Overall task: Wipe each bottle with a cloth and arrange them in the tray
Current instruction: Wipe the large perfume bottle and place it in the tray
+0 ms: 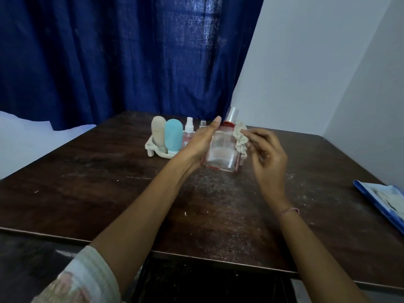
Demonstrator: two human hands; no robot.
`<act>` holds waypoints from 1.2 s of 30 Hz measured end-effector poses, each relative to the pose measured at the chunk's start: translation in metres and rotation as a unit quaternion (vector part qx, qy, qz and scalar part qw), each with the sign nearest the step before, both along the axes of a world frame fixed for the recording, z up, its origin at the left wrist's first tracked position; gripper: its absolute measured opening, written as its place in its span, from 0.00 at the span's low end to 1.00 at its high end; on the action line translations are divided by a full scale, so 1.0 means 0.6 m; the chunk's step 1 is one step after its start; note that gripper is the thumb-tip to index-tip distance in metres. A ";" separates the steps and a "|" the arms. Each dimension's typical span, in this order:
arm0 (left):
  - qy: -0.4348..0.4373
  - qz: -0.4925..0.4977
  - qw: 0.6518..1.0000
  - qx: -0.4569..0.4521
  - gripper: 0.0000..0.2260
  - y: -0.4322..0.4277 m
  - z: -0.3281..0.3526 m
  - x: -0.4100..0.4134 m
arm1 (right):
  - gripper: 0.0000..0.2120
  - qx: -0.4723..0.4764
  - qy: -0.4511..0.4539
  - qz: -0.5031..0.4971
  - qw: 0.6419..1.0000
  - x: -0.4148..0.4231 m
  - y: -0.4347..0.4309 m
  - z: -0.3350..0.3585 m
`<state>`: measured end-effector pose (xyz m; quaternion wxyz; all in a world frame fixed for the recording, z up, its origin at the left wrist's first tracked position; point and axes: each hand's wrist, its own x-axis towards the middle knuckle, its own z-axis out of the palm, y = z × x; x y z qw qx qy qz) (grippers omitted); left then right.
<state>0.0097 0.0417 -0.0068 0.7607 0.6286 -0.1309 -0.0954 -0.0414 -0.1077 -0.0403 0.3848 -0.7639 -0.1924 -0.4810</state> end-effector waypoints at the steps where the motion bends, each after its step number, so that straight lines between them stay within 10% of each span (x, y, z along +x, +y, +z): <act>1: -0.001 0.029 1.000 0.000 0.18 0.004 -0.001 0.008 | 0.13 -0.002 0.011 0.017 1.000 0.000 0.005 -0.001; 7: 0.047 0.131 0.984 -0.113 0.23 0.034 0.002 0.036 | 0.13 -0.104 0.013 0.089 0.990 -0.009 0.032 -0.012; 18: 0.034 -0.036 0.990 0.128 0.09 0.013 -0.001 -0.001 | 0.14 0.075 0.070 0.077 0.992 0.002 0.003 -0.002; 26: -0.006 0.011 0.986 0.165 0.23 0.004 0.001 -0.002 | 0.11 0.108 0.100 0.139 0.979 -0.012 0.019 0.004; 36: 0.005 0.045 0.997 0.059 0.14 0.002 -0.008 0.012 | 0.16 -0.066 -0.036 0.011 0.997 -0.011 0.035 -0.012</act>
